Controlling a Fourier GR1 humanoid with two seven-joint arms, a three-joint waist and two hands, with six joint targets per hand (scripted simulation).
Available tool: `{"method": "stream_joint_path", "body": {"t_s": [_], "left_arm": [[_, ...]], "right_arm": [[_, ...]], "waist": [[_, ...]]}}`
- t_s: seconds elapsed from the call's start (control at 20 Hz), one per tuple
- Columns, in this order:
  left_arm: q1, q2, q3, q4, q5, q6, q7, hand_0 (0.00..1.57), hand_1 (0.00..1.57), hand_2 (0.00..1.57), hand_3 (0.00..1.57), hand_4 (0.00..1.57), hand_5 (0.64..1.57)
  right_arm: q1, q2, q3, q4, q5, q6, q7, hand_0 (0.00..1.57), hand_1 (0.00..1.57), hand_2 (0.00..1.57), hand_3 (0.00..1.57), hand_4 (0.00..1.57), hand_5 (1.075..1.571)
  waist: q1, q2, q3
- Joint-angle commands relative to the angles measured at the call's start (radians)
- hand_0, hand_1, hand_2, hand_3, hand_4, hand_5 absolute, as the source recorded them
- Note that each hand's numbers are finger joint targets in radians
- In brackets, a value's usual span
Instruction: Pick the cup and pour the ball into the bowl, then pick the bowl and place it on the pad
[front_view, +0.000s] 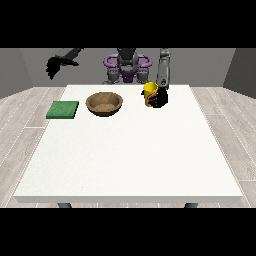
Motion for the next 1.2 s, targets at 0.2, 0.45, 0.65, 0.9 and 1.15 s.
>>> {"method": "stream_joint_path", "body": {"t_s": [0.2, 0.45, 0.65, 0.9, 1.15], "left_arm": [[-0.148, 0.291, -0.108, -0.012, -0.219, 0.027, 0.368, 1.44, 1.44, 1.57, 1.57, 1.57, 1.303], [-0.273, 0.299, -0.17, -0.018, -0.328, 0.055, 0.568, 1.46, 1.46, 1.57, 1.57, 1.57, 1.294], [-0.276, 0.266, -0.18, -0.025, -0.359, 0.029, 0.67, 1.46, 1.46, 1.57, 1.57, 1.57, 1.294], [-0.344, 0.186, -0.317, -0.053, -0.554, 0.122, 0.841, 1.49, 1.49, 1.57, 1.57, 1.53, 1.287], [-0.451, 0.166, -0.422, -0.016, -0.748, 0.118, 1.039, 1.52, 1.52, 1.57, 1.57, 1.57, 1.211]], "right_arm": [[0.039, -0.002, -0.01, 0.121, 0.01, 0.01, 0.012, 0.0, 0.0, 0.0, 0.0, 0.0, 1.569], [0.008, -0.014, -0.018, 0.179, 0.022, 0.019, -0.03, 0.0, 0.0, 0.0, 0.0, 0.0, 1.568], [0.004, 0.0, -0.004, 0.129, -0.003, 0.013, 0.05, 0.0, 0.0, 0.0, 0.0, 0.0, 1.568], [-0.026, -0.026, -0.021, 0.236, 0.022, 0.023, -0.012, 0.0, 0.0, 0.0, 0.0, 0.0, 1.569], [-0.038, -0.058, -0.037, 0.273, 0.015, 0.057, -0.036, 0.0, 0.0, 0.0, 0.0, 0.0, 1.57]], "waist": [[0.059, -0.158, -0.0024], [0.051, -0.135, -0.0061], [0.027, -0.186, -0.0075], [0.062, -0.175, -0.0065], [0.027, -0.183, -0.0056]]}}
